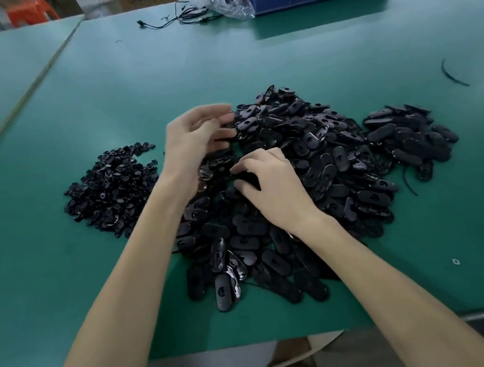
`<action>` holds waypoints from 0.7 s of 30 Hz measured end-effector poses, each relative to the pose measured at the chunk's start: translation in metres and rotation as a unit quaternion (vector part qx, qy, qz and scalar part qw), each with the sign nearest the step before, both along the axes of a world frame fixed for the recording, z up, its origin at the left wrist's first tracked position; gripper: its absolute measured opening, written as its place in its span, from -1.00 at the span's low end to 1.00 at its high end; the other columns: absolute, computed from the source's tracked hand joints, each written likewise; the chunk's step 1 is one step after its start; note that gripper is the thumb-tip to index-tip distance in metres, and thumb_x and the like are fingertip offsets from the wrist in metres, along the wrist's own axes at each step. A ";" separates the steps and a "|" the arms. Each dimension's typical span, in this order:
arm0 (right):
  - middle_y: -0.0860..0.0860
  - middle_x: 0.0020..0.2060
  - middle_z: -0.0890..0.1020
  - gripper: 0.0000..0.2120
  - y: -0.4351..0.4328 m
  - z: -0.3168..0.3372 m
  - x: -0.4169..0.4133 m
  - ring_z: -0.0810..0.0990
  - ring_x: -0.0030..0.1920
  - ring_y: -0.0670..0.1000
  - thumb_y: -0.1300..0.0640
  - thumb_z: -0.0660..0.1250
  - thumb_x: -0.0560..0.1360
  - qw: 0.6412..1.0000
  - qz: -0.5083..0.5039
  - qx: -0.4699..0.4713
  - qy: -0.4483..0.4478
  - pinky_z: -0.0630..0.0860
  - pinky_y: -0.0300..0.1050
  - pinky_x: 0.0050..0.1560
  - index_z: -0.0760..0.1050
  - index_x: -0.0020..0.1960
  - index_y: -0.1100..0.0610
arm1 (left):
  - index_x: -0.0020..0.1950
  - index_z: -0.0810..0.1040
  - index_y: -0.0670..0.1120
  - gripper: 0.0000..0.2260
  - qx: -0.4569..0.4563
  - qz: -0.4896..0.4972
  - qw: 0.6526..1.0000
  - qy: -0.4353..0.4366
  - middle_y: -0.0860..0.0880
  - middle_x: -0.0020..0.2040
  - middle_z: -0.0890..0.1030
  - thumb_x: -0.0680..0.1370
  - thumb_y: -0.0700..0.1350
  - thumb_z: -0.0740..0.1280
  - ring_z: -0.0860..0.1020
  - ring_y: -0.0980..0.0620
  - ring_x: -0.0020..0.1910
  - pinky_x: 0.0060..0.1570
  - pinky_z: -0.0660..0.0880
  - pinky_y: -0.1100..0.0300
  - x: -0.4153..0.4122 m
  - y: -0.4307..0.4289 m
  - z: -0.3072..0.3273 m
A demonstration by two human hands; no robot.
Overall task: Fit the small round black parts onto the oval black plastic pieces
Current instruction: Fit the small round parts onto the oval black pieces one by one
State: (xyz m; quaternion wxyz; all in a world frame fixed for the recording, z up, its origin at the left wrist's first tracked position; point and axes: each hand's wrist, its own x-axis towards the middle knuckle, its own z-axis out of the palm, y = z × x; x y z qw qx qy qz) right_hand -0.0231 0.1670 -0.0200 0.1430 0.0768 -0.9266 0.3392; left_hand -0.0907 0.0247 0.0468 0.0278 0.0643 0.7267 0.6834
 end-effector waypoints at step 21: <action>-0.04 0.26 0.57 -0.71 0.001 0.005 0.002 0.32 0.37 -0.03 0.08 0.39 0.64 0.999 -0.023 -0.032 -0.027 0.22 -0.32 0.30 0.58 0.33 0.11 | -0.06 0.63 0.06 -0.72 -0.423 0.035 0.904 0.050 0.01 -0.03 0.61 0.41 0.19 0.57 0.55 -0.06 0.04 0.32 0.38 -0.09 -0.001 -0.059 -0.027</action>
